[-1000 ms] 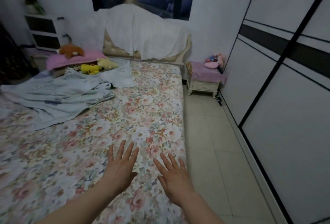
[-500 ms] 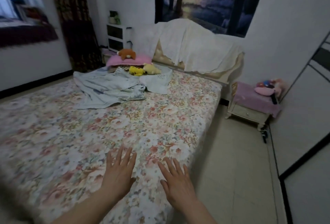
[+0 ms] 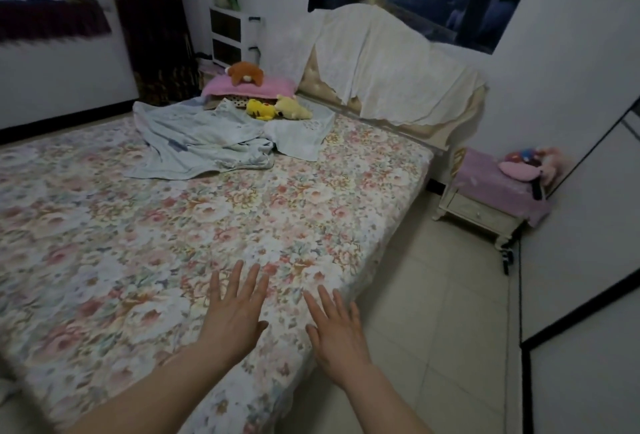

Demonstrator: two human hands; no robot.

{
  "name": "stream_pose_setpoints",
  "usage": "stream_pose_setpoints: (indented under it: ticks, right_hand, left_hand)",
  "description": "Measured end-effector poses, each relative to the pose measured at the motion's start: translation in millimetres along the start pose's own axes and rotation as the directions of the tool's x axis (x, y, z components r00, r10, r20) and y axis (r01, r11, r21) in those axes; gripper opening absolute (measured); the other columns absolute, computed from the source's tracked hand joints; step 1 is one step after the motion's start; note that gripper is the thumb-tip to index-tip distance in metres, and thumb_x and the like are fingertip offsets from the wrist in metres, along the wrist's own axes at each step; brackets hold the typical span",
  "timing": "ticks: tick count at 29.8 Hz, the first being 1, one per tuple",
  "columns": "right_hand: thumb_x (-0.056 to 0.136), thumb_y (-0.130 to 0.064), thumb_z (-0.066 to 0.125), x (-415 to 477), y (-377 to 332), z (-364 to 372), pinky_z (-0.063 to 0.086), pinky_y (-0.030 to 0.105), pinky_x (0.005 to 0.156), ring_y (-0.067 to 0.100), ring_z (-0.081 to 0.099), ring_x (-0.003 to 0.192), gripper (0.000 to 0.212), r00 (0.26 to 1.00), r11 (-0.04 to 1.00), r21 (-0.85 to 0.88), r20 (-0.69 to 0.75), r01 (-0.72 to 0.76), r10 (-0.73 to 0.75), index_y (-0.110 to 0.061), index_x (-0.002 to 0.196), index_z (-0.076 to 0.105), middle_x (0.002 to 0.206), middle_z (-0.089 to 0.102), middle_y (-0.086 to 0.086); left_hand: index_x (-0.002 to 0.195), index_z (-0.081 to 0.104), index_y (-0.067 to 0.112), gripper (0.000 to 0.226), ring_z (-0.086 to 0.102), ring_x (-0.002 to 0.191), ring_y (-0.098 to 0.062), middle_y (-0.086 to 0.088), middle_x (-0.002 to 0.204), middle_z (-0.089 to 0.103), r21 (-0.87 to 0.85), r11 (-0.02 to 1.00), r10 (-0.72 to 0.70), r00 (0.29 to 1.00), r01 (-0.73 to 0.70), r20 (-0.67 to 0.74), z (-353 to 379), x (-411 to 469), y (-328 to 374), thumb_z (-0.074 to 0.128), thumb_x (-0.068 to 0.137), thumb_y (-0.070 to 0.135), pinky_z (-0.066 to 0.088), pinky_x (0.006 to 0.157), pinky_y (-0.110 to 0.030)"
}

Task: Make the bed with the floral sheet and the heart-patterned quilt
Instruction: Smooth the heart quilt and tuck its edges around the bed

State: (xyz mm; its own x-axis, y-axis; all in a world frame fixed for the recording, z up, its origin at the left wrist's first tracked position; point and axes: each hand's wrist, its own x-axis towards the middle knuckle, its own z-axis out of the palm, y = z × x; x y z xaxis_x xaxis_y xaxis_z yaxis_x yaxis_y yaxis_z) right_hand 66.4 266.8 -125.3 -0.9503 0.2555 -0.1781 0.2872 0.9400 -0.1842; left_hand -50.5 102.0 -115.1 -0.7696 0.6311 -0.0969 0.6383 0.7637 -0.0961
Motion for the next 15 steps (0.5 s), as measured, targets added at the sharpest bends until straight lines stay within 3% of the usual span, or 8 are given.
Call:
stream_pose_setpoints:
  ticks: [2, 5, 9, 12, 15]
  right_hand:
    - [0.083, -0.052, -0.008, 17.4, 9.5, -0.4, -0.003, 0.049, 0.119, 0.022, -0.01, 0.151, 0.073, 1.0, 1.0, -0.005, -0.003, 0.009, -0.009, -0.039, 0.155, -0.005, 0.164, -0.01, -0.007]
    - [0.086, -0.048, 0.001, 47.4, 30.9, -9.4, 0.015, 0.056, 0.119, 0.023, 0.01, 0.151, 0.071, 0.998, 0.999, -0.04, -0.063, -0.017, 0.014, -0.039, 0.155, 0.012, 0.164, 0.01, -0.005]
    - [0.075, -0.053, -0.014, 77.0, 56.4, -17.9, -0.005, 0.047, 0.119, 0.02, -0.012, 0.151, 0.081, 1.0, 1.0, 0.014, 0.008, -0.002, 0.002, -0.04, 0.154, -0.006, 0.164, -0.011, -0.008]
    - [0.077, -0.053, -0.013, 104.7, 77.4, -38.4, -0.007, 0.046, 0.119, 0.02, -0.012, 0.151, 0.079, 0.999, 0.999, 0.039, -0.035, -0.022, 0.023, -0.039, 0.155, -0.005, 0.164, -0.01, -0.008]
    - [0.091, -0.05, -0.003, 124.2, 106.5, -46.1, -0.011, 0.041, 0.116, 0.021, -0.01, 0.151, 0.065, 0.998, 0.998, 0.05, -0.043, -0.047, 0.049, -0.037, 0.155, -0.004, 0.165, -0.009, -0.007]
  left_hand:
    - [0.155, -0.016, 0.021, 0.085, -0.032, 0.141, -0.03, -0.003, 0.161, -0.023, 0.007, 1.0, -0.005, 1.0, 0.005, 0.019, 2.6, 16.4, 6.9, 0.04, 0.099, 0.054, -0.023, 0.108, -0.061]
    - [0.156, -0.012, 0.02, 0.084, -0.029, 0.144, -0.032, -0.004, 0.162, -0.02, 0.019, 0.999, -0.034, 0.999, 0.033, 0.035, 10.6, 57.8, 14.3, 0.038, 0.099, 0.056, -0.033, 0.097, -0.059]
    - [0.156, -0.011, 0.02, 0.082, -0.024, 0.147, -0.034, -0.005, 0.162, -0.02, 0.024, 0.999, -0.032, 0.997, 0.03, 0.068, 5.9, 95.2, 33.6, 0.035, 0.1, 0.057, -0.032, 0.095, -0.059]
    - [0.156, -0.011, 0.02, 0.082, -0.024, 0.147, -0.034, -0.006, 0.162, -0.02, 0.032, 0.999, 0.024, 0.997, -0.026, 0.074, -6.9, 136.9, 53.3, 0.034, 0.099, 0.058, -0.031, 0.096, -0.059]
    - [0.157, -0.01, 0.021, 0.082, -0.031, 0.142, -0.03, -0.005, 0.162, -0.02, 0.018, 0.997, 0.072, 0.995, -0.073, 0.062, -9.2, 173.4, 82.3, 0.034, 0.099, 0.058, -0.033, 0.096, -0.058]
